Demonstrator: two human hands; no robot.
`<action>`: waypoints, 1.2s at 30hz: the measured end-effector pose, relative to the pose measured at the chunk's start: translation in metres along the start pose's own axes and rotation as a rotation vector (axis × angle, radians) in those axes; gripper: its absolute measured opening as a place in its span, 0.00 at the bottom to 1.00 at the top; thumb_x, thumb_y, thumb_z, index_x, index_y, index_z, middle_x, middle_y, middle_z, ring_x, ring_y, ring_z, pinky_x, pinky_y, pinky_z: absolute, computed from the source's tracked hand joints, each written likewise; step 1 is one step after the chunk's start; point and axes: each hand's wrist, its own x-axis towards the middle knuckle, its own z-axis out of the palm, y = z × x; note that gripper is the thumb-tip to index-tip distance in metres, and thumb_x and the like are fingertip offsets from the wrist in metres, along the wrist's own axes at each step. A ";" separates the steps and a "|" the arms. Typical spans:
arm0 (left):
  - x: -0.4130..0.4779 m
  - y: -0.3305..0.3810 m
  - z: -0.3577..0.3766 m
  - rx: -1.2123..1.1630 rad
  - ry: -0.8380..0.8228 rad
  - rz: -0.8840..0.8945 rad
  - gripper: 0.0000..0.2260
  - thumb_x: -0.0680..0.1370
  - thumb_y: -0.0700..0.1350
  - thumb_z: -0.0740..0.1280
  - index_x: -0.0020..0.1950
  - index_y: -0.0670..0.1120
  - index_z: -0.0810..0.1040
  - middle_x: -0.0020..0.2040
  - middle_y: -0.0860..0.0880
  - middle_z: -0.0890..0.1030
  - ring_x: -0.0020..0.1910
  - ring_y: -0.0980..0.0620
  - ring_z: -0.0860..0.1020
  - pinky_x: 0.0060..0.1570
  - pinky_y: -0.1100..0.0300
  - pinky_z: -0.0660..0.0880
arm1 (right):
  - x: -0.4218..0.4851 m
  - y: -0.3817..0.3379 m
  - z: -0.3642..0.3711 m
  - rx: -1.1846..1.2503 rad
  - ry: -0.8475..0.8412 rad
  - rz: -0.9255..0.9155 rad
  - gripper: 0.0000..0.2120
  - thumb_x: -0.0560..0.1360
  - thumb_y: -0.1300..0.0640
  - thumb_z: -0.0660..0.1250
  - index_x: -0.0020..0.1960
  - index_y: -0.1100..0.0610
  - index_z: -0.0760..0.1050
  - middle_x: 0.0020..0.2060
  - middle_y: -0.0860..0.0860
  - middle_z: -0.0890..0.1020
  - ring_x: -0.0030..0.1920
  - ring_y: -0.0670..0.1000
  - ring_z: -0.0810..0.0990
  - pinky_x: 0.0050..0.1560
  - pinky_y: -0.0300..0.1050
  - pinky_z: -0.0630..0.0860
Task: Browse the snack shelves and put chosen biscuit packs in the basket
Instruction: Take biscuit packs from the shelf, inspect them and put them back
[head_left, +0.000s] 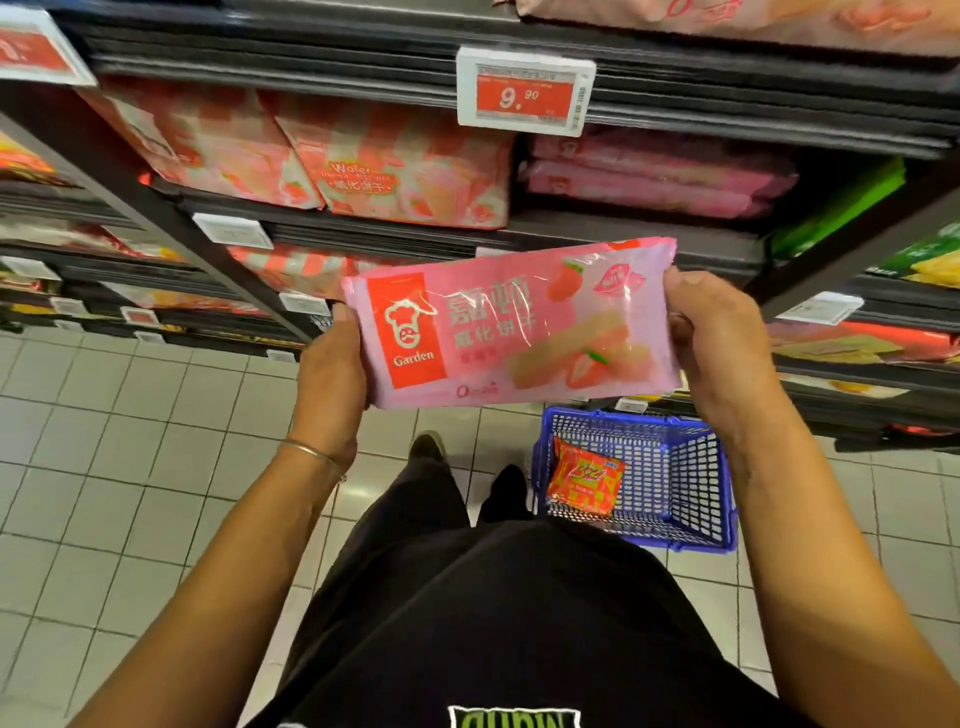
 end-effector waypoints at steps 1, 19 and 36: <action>-0.001 -0.002 -0.005 -0.008 0.011 -0.007 0.21 0.86 0.58 0.55 0.43 0.51 0.80 0.34 0.57 0.85 0.32 0.62 0.83 0.24 0.70 0.72 | -0.002 0.002 0.002 0.009 -0.010 -0.001 0.17 0.81 0.51 0.69 0.34 0.51 0.78 0.29 0.45 0.79 0.28 0.44 0.75 0.30 0.38 0.70; -0.010 -0.016 -0.103 -0.216 -0.114 0.075 0.19 0.86 0.54 0.60 0.62 0.40 0.81 0.52 0.44 0.87 0.49 0.48 0.86 0.41 0.59 0.82 | -0.073 -0.003 0.050 0.064 -0.055 0.057 0.14 0.84 0.51 0.65 0.42 0.55 0.79 0.34 0.50 0.86 0.33 0.48 0.84 0.32 0.42 0.81; -0.061 -0.063 -0.214 -0.536 -0.328 -0.169 0.21 0.85 0.55 0.58 0.72 0.46 0.76 0.58 0.45 0.85 0.54 0.47 0.85 0.51 0.47 0.84 | -0.185 0.030 0.113 0.262 -0.116 0.251 0.11 0.84 0.55 0.65 0.56 0.59 0.83 0.49 0.57 0.88 0.47 0.55 0.88 0.41 0.51 0.85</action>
